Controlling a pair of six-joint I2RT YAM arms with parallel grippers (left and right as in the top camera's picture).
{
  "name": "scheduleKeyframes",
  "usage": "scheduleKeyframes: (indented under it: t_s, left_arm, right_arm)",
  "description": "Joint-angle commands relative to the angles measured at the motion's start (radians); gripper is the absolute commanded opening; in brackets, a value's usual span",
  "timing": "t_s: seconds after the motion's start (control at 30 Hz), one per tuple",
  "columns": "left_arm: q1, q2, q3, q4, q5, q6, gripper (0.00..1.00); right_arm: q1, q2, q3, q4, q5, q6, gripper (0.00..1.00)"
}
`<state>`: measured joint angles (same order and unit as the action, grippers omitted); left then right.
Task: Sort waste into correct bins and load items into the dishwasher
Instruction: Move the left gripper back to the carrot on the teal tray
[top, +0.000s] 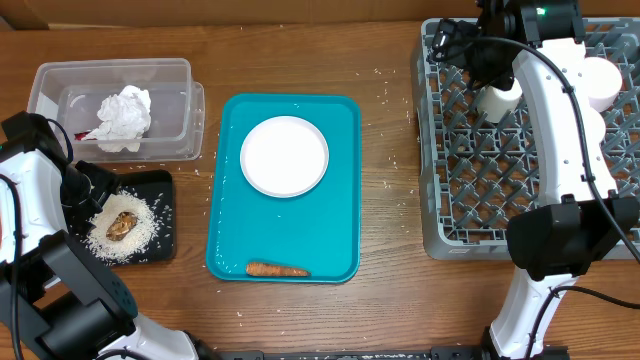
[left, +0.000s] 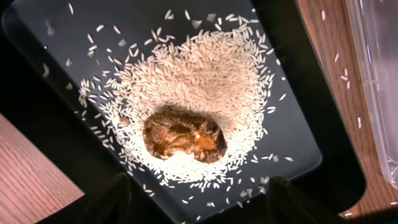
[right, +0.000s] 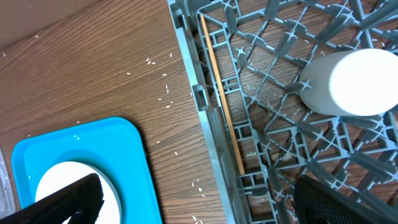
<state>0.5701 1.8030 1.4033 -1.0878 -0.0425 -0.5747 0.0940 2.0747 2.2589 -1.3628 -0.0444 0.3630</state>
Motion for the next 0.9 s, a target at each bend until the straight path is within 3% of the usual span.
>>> scheduleKeyframes:
  t_s: [0.0,0.27,0.37,0.53,0.67,0.87]
  left_arm:
    - [-0.002,0.007,0.019,-0.004,0.002,0.016,0.72]
    - [-0.036,-0.021,0.019,-0.072,0.416,0.224,0.68]
    - [-0.088,-0.034,0.019,-0.158,0.492,0.282,0.67]
    - [-0.247,-0.037,0.011,-0.295,0.494,0.329,0.68]
    - [-0.404,-0.036,-0.017,-0.322,0.47,0.296,0.68]
    - [-0.617,-0.036,-0.117,-0.24,0.47,0.054,0.64]
  right_arm:
    - [0.004,-0.015,0.02,0.002,0.01,0.001,1.0]
    - [0.004,-0.015,0.02,0.002,0.01,0.001,1.0]
    - [0.004,-0.015,0.02,0.002,0.01,0.001,1.0]
    - [0.004,-0.015,0.02,0.002,0.01,0.001,1.0]
    - [0.004,-0.015,0.02,0.002,0.01,0.001,1.0]
    - [0.004,-0.015,0.02,0.002,0.01,0.001,1.0]
